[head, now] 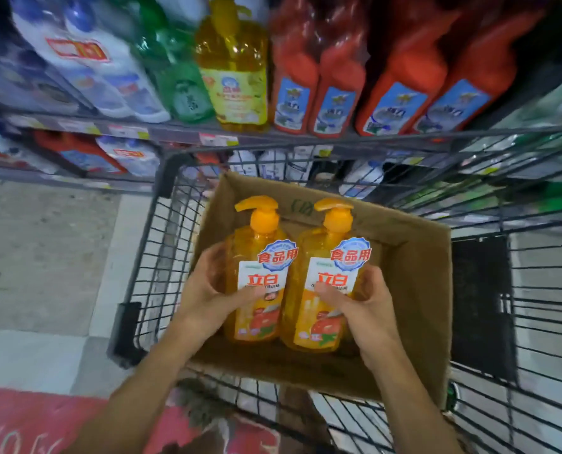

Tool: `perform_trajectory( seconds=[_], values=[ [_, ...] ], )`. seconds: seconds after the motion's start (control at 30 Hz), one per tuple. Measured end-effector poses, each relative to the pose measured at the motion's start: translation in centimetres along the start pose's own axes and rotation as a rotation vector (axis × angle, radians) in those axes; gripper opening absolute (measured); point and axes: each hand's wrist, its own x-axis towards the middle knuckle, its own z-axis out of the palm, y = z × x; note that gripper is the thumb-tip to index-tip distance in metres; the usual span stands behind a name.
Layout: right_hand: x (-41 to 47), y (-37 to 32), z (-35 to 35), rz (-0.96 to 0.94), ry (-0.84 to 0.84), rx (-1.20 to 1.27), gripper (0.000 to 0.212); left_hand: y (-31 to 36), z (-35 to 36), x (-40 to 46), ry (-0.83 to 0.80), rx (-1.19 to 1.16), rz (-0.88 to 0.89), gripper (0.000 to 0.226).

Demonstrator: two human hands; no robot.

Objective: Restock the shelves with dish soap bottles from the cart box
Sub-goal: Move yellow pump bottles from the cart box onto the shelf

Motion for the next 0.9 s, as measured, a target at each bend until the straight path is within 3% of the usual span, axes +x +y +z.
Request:
perform_trajectory(
  seconds=[0.3,0.53,0.6,0.77,0.9],
  values=[
    [-13.0,-12.0,13.6,-0.307,-0.123,-0.015,0.076,11.2,-13.4,-11.2,0.104,-0.164,0.313,0.062],
    [-23.1,-17.2,26.6,-0.527,-0.275,0.003,0.061,17.1,-27.3,-19.9,0.182,-0.224,0.592,0.056],
    [-25.6,-18.4,30.6,-0.582,-0.319,-0.013,0.063,18.3,-31.0,-22.2,0.237,-0.276,0.657,0.060],
    [-31.6,-22.2,39.1,-0.665,-0.434,-0.004,0.062,22.2,-39.3,-27.0,0.329,-0.341,0.791,0.095],
    [-35.0,-25.7,45.2,-0.767,-0.514,-0.025,0.058,25.4,-44.6,-29.2,0.402,-0.383,0.914,0.079]
  ],
)
